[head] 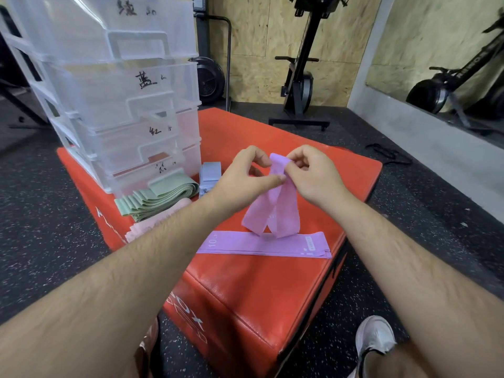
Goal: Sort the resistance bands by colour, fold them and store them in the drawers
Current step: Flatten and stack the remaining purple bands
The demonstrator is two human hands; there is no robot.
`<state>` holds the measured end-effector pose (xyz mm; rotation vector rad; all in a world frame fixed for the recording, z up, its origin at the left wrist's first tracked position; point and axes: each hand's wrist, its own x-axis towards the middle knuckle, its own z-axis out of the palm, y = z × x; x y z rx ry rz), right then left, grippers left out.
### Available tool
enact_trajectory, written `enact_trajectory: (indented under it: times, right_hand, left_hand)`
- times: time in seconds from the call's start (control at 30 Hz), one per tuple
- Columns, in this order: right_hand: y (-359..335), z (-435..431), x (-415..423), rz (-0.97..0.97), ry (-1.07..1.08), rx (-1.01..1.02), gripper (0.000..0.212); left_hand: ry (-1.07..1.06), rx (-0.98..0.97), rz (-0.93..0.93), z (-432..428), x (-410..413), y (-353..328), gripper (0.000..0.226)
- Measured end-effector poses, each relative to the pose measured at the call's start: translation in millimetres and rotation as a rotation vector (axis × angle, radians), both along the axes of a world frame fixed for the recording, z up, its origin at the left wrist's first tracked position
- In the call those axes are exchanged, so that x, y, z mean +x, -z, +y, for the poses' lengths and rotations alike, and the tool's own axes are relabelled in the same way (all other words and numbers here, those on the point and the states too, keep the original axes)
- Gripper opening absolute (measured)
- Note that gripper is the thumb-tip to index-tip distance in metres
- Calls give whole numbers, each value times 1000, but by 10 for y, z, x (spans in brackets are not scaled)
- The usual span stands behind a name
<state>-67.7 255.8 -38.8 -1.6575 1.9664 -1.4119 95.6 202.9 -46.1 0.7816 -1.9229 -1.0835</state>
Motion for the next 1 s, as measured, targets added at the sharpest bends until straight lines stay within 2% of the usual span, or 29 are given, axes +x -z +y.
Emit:
enact_trajectory:
  times: [0.1,0.2,0.27,0.33,0.4,0.5,0.57,0.67,0.77,0.9,0.93,1.0]
  right_hand:
    - [-53,35,78,-124,-132,-9,13]
    - [-93,70,110,-177,-185,-47,21]
    - [-117,70,100,-203,-189,-61,21]
    - [-137,70,91,-204,-193,-43,19]
    - [-149,76,71,-230,-211,-10,24]
    - [-168,112,55,-275,-237,51,32]
    - [-169,131,73,-281,-252,61,23]
    - [-143,113,108,-226,-194,-39,8]
    - [-130,89,136,-127,-100,-165,7]
    - [-119,109,186,151,-198,-178,6]
    - [-108,117,200,173,-246,-156,7]
    - [-124,119,205,40,-288,-138,11]
  left_hand:
    - [-72,114,149,-29,-2,-27,28]
    - [-64,171,101,-63,59,-70,33]
    - [-21,173,83,-66,85,-83,23]
    - [-24,154,124,-55,92,-114,10]
    - [-49,164,175,-69,104,-129,5]
    - [-64,185,201,-97,147,-136,9]
    - [-62,185,198,-126,166,-129,15]
    - [-78,162,205,-139,172,-114,13]
    - [-180,156,192,-144,156,-108,22]
    - [16,421,276,-91,110,-192,32]
    - [33,425,267,-91,109,-197,28]
    - [-17,348,206,-122,135,-185,11]
